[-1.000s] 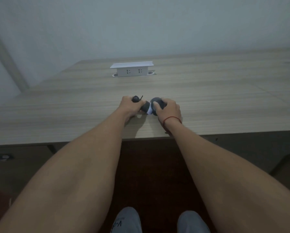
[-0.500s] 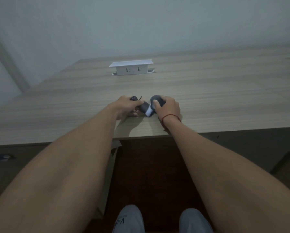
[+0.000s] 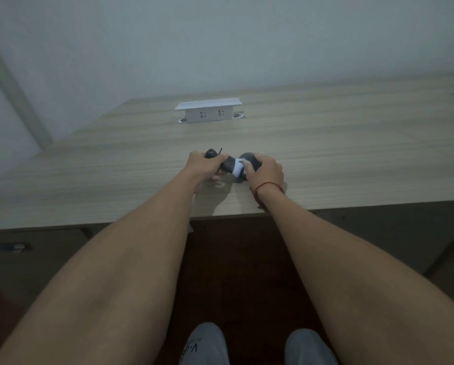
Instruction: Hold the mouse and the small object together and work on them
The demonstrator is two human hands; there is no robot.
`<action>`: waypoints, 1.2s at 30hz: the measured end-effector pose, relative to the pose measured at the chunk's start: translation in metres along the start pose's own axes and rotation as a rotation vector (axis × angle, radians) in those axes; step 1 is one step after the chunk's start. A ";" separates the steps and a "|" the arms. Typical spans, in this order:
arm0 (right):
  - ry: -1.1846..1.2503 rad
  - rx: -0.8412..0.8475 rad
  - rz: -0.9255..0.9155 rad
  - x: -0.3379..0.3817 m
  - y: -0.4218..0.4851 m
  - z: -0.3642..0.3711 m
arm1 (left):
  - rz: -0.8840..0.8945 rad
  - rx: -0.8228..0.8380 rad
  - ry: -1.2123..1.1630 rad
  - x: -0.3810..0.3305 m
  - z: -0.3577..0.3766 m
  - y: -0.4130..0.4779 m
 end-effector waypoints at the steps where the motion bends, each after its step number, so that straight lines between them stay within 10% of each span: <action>1: -0.002 0.004 0.000 0.000 0.000 0.000 | -0.011 -0.016 -0.020 0.003 0.003 0.001; 36: 0.035 0.019 0.036 -0.002 0.001 -0.003 | 0.030 -0.266 0.423 -0.018 -0.005 -0.004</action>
Point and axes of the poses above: each hand's wrist, its own y-axis towards the middle knuckle, its own z-axis out of the palm, x = y × z, the point moved 8 cm from there along y, towards the middle knuckle, and after that the axes turned 11 degrees about y, right-handed, at the moved point
